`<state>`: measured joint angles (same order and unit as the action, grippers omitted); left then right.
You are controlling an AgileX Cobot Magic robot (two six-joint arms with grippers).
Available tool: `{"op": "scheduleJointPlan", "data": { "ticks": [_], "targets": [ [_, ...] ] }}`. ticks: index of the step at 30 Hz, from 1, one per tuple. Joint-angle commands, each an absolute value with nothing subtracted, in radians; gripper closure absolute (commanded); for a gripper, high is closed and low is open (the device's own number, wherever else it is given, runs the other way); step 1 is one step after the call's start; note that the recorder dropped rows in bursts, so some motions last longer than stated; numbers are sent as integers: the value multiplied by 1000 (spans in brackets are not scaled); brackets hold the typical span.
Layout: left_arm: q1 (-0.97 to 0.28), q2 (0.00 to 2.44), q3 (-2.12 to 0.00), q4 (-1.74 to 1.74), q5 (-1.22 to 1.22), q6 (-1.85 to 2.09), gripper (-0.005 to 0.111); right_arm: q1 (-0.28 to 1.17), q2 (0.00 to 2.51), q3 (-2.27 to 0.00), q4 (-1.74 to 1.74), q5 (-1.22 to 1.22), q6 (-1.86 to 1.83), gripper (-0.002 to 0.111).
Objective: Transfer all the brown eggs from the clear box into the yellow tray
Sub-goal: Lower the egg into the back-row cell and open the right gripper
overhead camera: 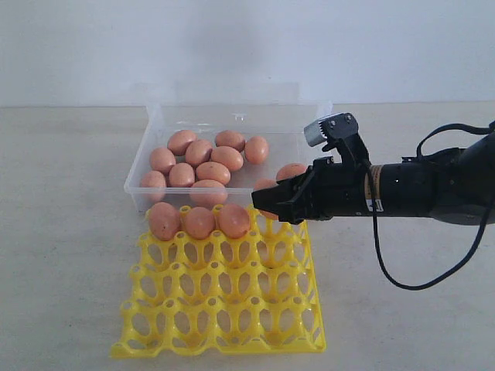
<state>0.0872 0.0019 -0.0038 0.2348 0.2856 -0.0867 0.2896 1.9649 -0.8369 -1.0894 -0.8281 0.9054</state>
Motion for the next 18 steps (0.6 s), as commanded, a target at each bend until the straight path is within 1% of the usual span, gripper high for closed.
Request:
{"op": "scheduleJointPlan", "data": {
  "ticks": [1,18],
  "targets": [
    [89,0,0,233,286,-89,85,291,1965,-841,-1083,-819,896,108],
    [89,0,0,233,286,-89,85,291,1965,-841,-1083,-819,873,108]
  ]
}}
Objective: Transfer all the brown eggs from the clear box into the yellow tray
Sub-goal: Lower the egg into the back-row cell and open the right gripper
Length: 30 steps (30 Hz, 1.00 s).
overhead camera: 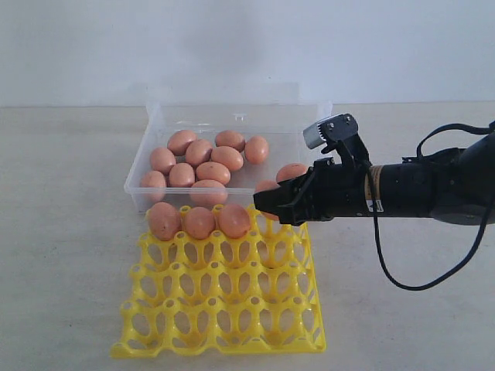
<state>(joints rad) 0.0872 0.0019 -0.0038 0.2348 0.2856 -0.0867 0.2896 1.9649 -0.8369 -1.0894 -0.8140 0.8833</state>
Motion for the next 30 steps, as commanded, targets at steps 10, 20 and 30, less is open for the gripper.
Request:
{"op": "scheduleJointPlan", "data": {
  "ticks": [10,20,30],
  "targets": [
    [89,0,0,233,286,-89,85,291,1965,-841,-1077,-783,906,108],
    [89,0,0,233,286,-89,85,291,1965,-841,-1081,-802,790,108],
    [89,0,0,233,286,-89,85,362,1965,-841,-1081,-720,760,91]
  ]
}}
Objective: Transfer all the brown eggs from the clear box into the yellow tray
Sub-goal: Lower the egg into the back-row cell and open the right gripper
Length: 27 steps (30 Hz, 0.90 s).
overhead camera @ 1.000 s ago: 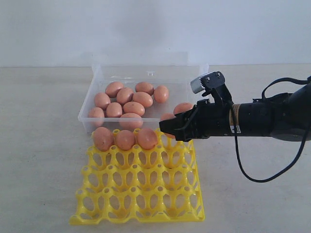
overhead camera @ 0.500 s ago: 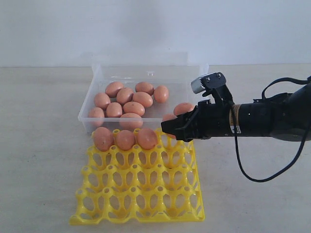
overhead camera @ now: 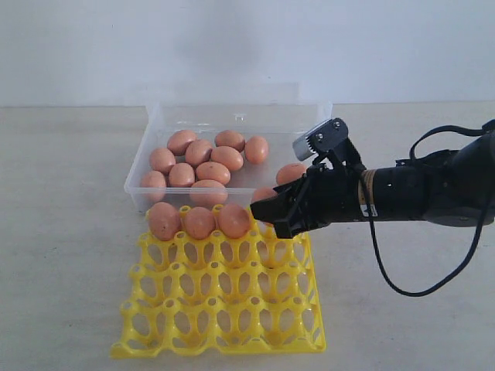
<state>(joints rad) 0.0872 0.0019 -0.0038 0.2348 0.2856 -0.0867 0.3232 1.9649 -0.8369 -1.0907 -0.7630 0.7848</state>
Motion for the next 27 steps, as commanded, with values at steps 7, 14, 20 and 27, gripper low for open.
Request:
{"op": "scheduleJointPlan", "data": {
  "ticks": [7,14,20,27],
  "targets": [
    [89,0,0,233,286,-89,85,370,1965,-841,-1035,-688,760,78],
    [89,0,0,233,286,-89,85,370,1965,-841,-1032,-711,760,75],
    [89,0,0,233,286,-89,85,370,1965,-841,-1026,-728,760,55],
    [89,0,0,233,286,-89,85,370,1965,-841,-1026,-728,760,53]
  ]
}}
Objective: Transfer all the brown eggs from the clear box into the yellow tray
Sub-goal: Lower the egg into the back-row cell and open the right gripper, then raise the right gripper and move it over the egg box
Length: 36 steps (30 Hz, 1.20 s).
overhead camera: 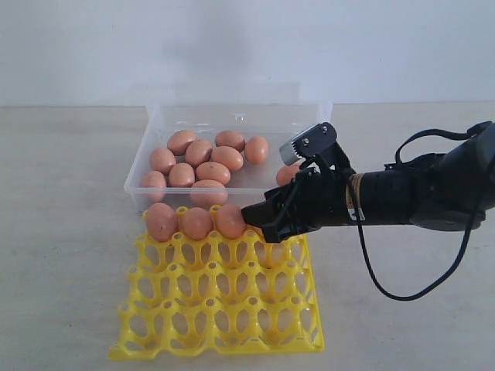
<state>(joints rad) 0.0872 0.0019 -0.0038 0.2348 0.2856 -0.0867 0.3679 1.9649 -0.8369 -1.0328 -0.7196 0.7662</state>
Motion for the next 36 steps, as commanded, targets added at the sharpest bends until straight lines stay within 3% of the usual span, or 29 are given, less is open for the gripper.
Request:
{"op": "scheduleJointPlan", "data": {
  "ticks": [1,14,18,22,29,36],
  "targets": [
    [89,0,0,233,286,-89,85,370,1965,-841,-1026,-728,760,53],
    [89,0,0,233,286,-89,85,370,1809,-866,-935,-725,678,53],
    [89,0,0,233,286,-89,85,370,1722,-1001,-1000,-395,788,63],
    [89,0,0,233,286,-89,85,370,1738,-1183,-1372,-30,1149,69],
    [89,0,0,233,286,-89,85,368,1863,-1386,-1479,-169,1363,69],
    [89,0,0,233,284,-89,85,372,1906,-1396,-1473,167,1179,76]
  ]
}}
